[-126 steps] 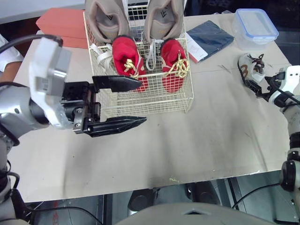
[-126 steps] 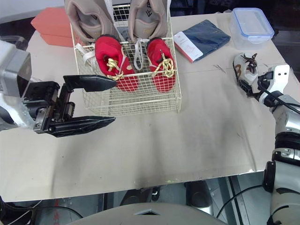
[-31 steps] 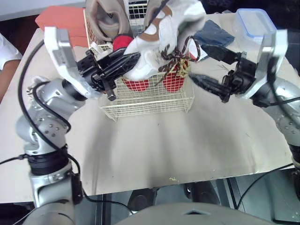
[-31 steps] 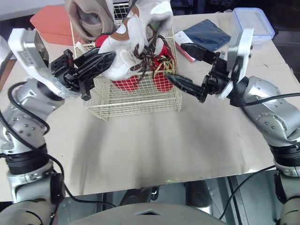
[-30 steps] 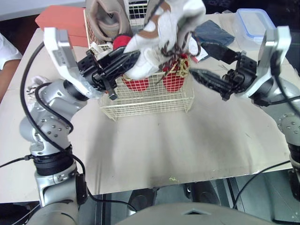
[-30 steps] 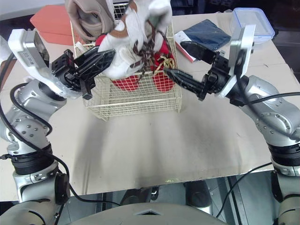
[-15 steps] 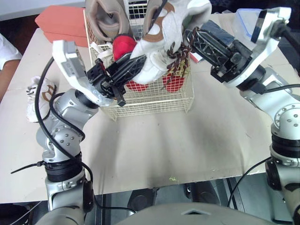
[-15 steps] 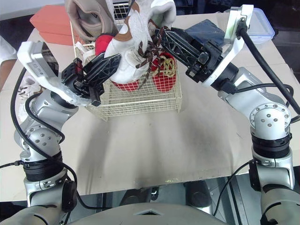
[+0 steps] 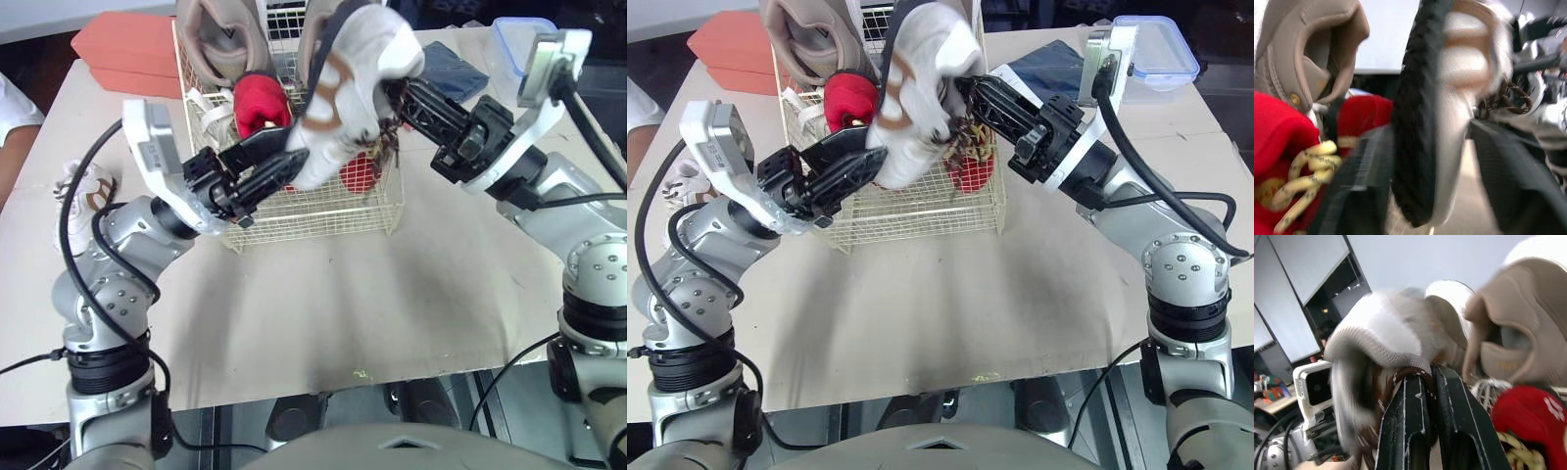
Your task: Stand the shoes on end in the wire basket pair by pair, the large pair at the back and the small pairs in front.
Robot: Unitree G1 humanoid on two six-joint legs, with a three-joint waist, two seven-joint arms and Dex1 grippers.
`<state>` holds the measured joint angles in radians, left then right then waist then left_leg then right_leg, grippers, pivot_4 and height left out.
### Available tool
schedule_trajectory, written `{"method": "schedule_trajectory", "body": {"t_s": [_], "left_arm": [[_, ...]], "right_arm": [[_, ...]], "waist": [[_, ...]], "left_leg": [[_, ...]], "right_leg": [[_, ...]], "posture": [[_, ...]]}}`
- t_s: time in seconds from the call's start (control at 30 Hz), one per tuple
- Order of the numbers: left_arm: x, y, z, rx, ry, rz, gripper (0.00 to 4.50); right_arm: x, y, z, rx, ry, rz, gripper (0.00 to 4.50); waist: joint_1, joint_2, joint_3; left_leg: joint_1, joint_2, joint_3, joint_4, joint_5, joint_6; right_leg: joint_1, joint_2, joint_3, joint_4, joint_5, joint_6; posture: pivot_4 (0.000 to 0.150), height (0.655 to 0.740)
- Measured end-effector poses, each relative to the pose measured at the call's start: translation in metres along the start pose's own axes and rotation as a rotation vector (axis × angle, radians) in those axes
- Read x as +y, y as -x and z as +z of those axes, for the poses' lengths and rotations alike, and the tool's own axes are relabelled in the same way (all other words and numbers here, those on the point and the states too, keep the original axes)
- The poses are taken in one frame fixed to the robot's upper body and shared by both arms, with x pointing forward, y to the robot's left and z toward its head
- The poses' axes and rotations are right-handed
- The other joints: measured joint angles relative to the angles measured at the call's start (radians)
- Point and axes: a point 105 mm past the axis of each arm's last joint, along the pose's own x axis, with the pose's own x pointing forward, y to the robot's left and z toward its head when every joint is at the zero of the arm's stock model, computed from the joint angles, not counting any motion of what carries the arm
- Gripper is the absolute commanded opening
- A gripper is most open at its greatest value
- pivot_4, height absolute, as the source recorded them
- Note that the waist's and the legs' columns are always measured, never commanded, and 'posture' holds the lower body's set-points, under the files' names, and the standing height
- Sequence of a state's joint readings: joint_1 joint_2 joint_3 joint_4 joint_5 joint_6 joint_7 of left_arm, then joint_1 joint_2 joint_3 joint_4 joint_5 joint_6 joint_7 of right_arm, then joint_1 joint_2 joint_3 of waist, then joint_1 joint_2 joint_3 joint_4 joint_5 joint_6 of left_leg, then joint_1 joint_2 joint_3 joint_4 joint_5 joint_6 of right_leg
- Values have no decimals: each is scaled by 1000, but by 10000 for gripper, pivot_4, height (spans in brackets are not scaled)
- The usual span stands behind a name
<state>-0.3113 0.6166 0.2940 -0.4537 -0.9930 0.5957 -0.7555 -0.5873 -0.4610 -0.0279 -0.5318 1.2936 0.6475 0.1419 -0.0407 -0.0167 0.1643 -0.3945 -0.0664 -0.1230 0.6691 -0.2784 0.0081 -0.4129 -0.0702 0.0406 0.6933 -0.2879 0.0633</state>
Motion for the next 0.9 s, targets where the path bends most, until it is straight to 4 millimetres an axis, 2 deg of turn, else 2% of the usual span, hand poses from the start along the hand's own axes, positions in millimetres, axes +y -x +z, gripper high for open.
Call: {"method": "schedule_trajectory", "body": {"t_s": [0.03,0.13,0.27,0.43,0.6,0.9], "left_arm": [[3,3,0,21,-26,17,44252],[4,11,1,83,-62,20,44252],[4,20,14,122,-112,1,44252],[-2,27,15,303,-156,-32,44252],[-11,29,12,415,-174,-72,44252],[-14,28,10,401,-166,-94,44252]], "right_arm": [[-1,2,-3,-5,21,-18,0],[-12,7,-12,8,111,-91,0],[-15,9,-19,30,222,-140,0],[-29,15,-27,62,355,-258,0],[-21,17,-53,160,389,-232,0],[-13,18,-52,166,433,-228,0]], "waist": [[0,0,0],[0,0,0],[-1,0,0],[-2,0,0],[-3,1,0],[0,1,0]], "left_leg": [[0,0,0,0,0,0],[0,0,1,0,0,0],[0,0,1,0,0,0],[2,0,2,-1,0,0],[3,0,1,-2,0,0],[2,0,1,-2,0,0]], "right_leg": [[0,0,0,0,0,0],[0,1,0,0,0,0],[-1,0,1,0,0,0],[1,1,2,1,0,0],[0,1,2,1,0,0],[0,0,2,0,0,0]], "posture": [[1500,7400],[1500,7400],[1500,7400],[1500,7400],[1500,7400],[1500,7400]]}}
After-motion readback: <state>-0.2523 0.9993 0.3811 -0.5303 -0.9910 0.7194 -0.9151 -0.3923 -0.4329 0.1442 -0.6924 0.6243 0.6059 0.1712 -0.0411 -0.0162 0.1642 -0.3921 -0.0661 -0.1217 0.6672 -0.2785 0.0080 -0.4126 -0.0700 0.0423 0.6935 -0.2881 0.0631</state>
